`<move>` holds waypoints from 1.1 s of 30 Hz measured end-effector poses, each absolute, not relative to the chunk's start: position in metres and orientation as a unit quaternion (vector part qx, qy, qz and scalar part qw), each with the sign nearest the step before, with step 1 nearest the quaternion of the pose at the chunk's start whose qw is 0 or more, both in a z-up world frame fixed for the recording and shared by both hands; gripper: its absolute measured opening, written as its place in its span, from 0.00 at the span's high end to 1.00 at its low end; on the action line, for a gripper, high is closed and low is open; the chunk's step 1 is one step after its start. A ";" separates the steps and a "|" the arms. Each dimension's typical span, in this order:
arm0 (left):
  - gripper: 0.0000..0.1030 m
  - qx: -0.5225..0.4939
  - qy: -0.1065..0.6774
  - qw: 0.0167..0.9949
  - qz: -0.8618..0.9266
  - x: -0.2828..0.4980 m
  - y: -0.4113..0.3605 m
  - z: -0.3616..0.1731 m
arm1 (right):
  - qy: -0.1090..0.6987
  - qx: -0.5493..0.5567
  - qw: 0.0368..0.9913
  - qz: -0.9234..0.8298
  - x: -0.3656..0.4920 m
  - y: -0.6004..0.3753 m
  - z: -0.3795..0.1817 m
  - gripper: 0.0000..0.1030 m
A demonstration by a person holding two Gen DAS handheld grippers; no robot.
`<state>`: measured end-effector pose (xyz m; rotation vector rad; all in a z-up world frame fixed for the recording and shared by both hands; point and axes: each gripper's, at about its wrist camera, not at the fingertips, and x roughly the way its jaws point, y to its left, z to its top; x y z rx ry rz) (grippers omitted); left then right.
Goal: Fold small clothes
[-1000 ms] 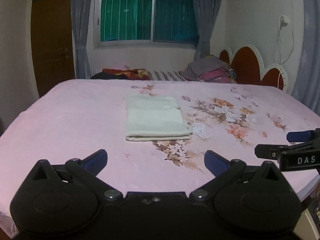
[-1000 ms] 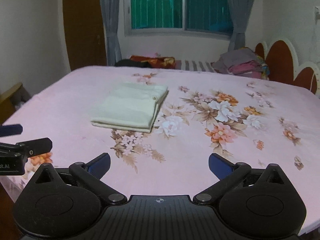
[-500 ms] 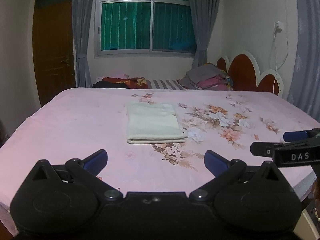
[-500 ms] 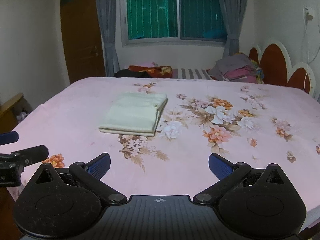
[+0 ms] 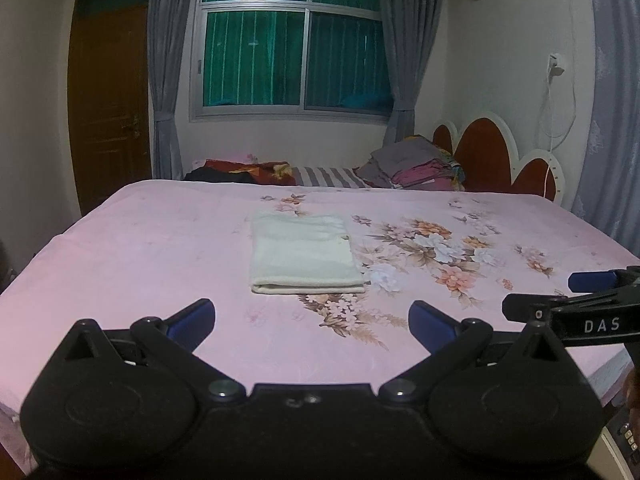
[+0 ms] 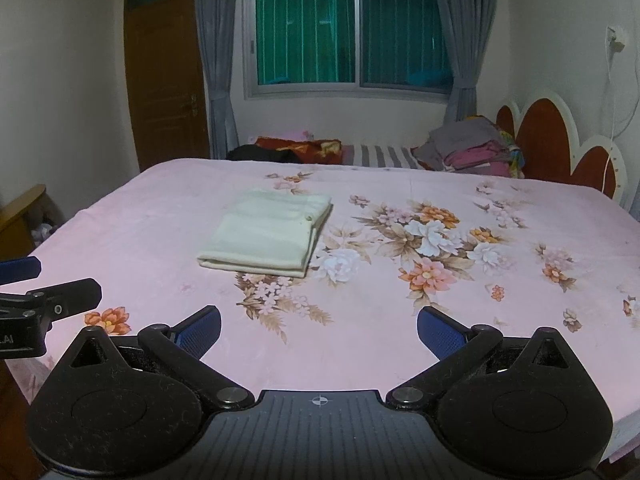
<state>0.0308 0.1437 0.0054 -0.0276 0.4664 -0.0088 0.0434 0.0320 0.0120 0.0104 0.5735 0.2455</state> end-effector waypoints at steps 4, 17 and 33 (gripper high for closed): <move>0.00 -0.015 0.228 0.973 -0.001 0.029 0.143 0.005 | 0.283 0.006 0.952 0.120 0.042 0.030 0.014 0.00; 0.00 -0.015 0.226 0.974 0.001 0.029 0.141 0.006 | 0.279 0.005 0.952 0.123 0.043 0.026 0.018 0.00; 0.00 -0.012 0.224 0.975 0.000 0.027 0.137 0.007 | 0.274 0.004 0.954 0.125 0.043 0.019 0.020 0.00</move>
